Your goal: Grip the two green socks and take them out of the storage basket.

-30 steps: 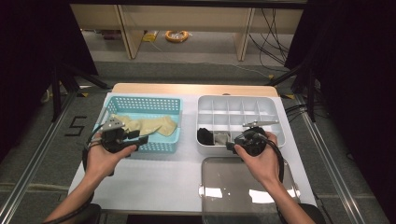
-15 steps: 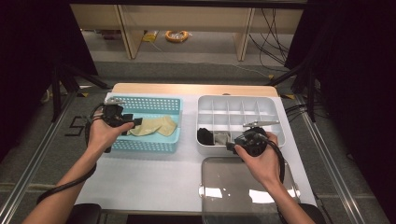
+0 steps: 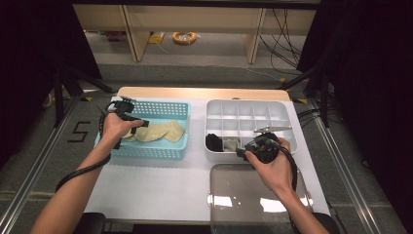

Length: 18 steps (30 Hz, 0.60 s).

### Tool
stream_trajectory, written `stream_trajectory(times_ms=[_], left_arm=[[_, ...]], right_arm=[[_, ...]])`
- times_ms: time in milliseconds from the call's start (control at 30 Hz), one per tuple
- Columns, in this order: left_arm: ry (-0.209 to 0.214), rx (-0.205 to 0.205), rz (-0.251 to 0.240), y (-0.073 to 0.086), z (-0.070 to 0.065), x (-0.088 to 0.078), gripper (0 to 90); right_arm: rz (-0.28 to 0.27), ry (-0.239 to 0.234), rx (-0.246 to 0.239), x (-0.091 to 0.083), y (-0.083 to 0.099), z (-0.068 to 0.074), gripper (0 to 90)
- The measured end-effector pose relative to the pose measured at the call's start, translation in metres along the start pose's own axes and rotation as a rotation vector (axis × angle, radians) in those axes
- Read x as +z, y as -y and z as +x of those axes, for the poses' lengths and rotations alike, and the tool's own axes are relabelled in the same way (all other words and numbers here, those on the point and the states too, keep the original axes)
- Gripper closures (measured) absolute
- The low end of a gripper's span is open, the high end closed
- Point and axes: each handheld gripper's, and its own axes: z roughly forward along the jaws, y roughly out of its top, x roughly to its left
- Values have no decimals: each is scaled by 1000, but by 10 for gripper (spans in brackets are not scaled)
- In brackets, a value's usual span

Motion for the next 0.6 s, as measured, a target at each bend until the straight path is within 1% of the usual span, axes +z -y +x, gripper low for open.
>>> stream_trajectory(times_ms=[33, 67, 100, 133, 200, 267, 300, 333, 367, 400, 433, 467, 500, 533, 567, 600], left_arm=[[-8, -5, -3, 0, 1, 2, 465], [-18, -20, 9, 0, 3, 4, 465], [-20, -20, 19, 0, 4, 5, 465], [-25, -40, 36, 0, 4, 6, 466], [-28, -51, 37, 0, 5, 8, 466], [-36, -49, 36, 0, 5, 8, 465], [-42, -46, 58, -2, 5, 8, 465], [-42, -46, 58, -2, 5, 8, 464], [-51, -32, 58, -2, 6, 9, 464], [-46, -39, 84, -4, 6, 10, 463], [-51, -63, 84, -2, 5, 13, 463], [-51, -63, 84, -2, 5, 13, 463], [-53, -53, 98, -3, 5, 14, 463], [-56, -38, 110, -4, 6, 14, 462], [-56, -26, 124, -5, 6, 14, 460], [-58, -36, 134, -6, 6, 15, 457]], right_arm=[[0, 0, 0, 0, 0, 0, 581], [0, -1, 2, 0, 0, 0, 581], [-3, -16, 5, -1, 0, 1, 582], [-3, -17, 10, -1, 0, 1, 581], [-13, -13, -11, -1, 0, 0, 582], [-11, -8, -3, -1, -1, 1, 581], [-20, -10, 10, 0, 0, 2, 582], [-20, -10, 10, 0, 0, 2, 582], [-24, -13, 17, 0, 0, 3, 582], [-15, -12, 40, 0, 0, 5, 582], [-23, -19, 13, 1, 0, 4, 582], [-23, -19, 13, 1, 0, 4, 582], [-21, -43, 24, 1, 0, 4, 582], [-20, -65, 15, 1, 0, 2, 582], [-26, -66, -7, 1, 0, 0, 581], [-26, -66, -9, 1, 0, 0, 582]])
